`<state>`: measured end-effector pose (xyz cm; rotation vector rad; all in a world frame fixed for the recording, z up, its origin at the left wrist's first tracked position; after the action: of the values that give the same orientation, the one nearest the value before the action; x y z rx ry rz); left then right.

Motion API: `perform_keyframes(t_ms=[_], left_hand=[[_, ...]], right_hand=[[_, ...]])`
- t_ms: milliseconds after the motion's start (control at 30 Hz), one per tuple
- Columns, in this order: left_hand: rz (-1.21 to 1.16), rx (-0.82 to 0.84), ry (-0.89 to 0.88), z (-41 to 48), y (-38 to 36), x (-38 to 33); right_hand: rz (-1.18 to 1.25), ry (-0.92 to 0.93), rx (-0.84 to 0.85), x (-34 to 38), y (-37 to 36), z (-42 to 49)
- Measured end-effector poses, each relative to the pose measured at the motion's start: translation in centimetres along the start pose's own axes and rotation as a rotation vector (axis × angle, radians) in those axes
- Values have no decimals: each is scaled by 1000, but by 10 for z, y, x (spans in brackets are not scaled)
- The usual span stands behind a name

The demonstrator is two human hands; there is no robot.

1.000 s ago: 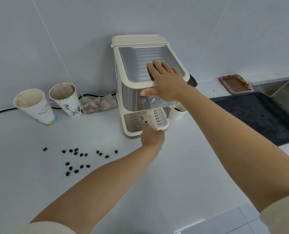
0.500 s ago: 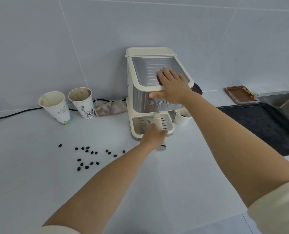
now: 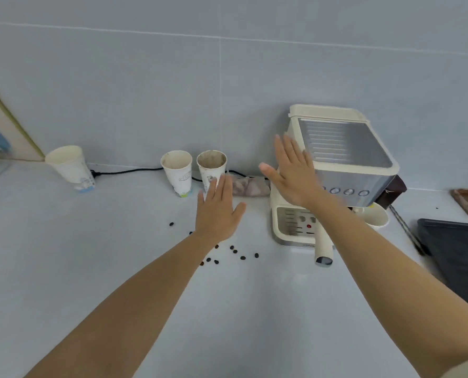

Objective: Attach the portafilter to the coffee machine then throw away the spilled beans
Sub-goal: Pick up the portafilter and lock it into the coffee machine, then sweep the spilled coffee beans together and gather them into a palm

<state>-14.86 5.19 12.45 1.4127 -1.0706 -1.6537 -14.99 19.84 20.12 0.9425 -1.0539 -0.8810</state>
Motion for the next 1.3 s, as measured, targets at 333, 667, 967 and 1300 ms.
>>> perform_keyframes(t_ms=[333, 667, 967, 1300], left_hand=[[255, -312, -56, 15, 87, 61], [355, -103, 56, 3, 38, 131], [321, 237, 176, -50, -64, 180], [366, 343, 216, -51, -96, 206]], right_hand=[[85, 172, 80, 80, -53, 22], [97, 112, 259, 52, -114, 9], [102, -55, 518, -1, -190, -69], [44, -296, 626, -40, -225, -127]])
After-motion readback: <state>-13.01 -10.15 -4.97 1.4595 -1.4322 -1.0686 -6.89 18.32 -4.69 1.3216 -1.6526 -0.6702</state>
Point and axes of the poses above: each hand's wrist, its own z-axis towards the middle knuckle, its own y-axis out of the back of the hand, x = y × z, the point moved 6 cm from there along z, towards the middle knuckle, and after that the axes turned 8 degrees about y, right-handed, at the moved point
